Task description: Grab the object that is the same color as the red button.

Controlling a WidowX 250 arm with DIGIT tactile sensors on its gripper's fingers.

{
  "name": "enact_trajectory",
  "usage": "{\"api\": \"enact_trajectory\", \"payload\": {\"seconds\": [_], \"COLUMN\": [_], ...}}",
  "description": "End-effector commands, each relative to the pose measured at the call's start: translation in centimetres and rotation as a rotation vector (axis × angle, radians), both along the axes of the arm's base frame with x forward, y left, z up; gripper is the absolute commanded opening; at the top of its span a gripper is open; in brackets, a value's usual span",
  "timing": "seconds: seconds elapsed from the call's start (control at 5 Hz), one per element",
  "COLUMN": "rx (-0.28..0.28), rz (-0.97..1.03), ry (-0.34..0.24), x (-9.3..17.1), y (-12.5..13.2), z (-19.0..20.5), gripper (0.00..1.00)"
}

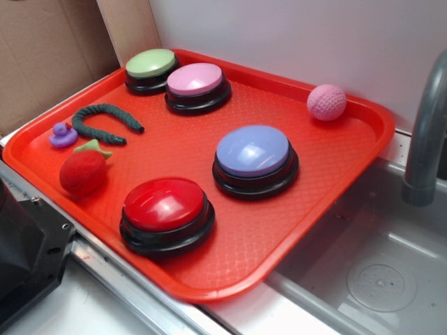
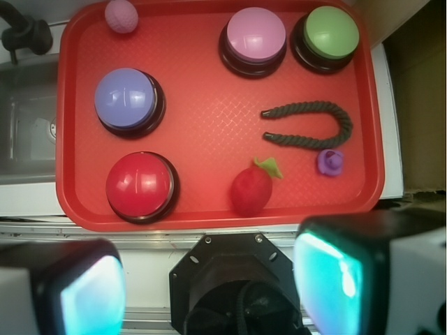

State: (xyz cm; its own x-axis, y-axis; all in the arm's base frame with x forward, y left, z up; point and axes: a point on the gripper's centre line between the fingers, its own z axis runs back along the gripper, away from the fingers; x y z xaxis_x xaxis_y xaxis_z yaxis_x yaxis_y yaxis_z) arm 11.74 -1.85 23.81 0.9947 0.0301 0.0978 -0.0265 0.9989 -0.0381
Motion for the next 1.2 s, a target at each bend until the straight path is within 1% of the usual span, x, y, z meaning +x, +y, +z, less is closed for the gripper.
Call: {"api": "enact_trajectory", "payload": {"seconds": [0.0,0.2,0.4,0.6,0.8,1.0], "rx": [0.000,0.004,0.045,0.038,-0.016,-0.058], "rz": [0.000,0.249,0.500,0.673,0.637,0.513], "ry": [0.000,0.102,0.146,0.178,0.209,0.193], "x": [0.0,2.3,3.3,3.1,2.6,1.4], "y": [0.0,3.4,4.3,5.0,5.0,5.7], "z": [0.0,-4.5,-7.9,-11.8,-15.0,-17.3], "gripper": [1.00,1.00,1.00,1.00,1.00,1.00]}}
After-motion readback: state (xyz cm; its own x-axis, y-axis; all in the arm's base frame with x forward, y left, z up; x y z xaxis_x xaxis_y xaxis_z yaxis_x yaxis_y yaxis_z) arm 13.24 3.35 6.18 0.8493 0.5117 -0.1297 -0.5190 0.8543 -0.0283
